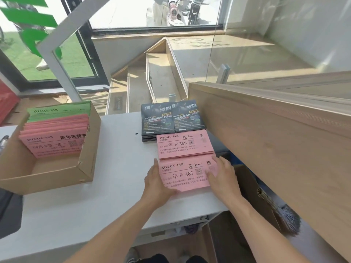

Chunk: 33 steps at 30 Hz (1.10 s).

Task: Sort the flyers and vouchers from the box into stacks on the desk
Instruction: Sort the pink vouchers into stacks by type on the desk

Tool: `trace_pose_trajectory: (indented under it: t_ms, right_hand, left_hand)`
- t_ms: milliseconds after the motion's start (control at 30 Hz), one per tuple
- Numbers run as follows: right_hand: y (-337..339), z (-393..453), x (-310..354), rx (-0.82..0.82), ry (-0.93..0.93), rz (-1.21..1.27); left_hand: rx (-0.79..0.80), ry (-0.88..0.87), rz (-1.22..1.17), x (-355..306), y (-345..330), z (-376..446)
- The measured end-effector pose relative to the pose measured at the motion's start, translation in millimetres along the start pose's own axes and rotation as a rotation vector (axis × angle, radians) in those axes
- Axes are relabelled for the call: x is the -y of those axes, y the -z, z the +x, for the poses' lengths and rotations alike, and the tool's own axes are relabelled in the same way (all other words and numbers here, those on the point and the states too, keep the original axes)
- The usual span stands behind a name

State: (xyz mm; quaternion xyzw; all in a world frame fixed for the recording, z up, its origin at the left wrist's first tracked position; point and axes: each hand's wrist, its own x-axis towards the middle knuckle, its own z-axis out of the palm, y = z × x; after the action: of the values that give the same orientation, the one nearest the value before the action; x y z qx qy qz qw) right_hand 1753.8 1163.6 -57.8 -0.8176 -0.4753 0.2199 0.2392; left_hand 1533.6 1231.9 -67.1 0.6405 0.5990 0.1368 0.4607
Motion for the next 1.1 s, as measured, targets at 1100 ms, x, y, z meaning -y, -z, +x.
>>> trace_pose_trajectory:
  t_ms: [1100]
  right_hand:
    - [-53,-13,93,-0.006,0.256,-0.351]
  left_hand:
    - [-0.411,-0.316,-0.339,24,93,-44]
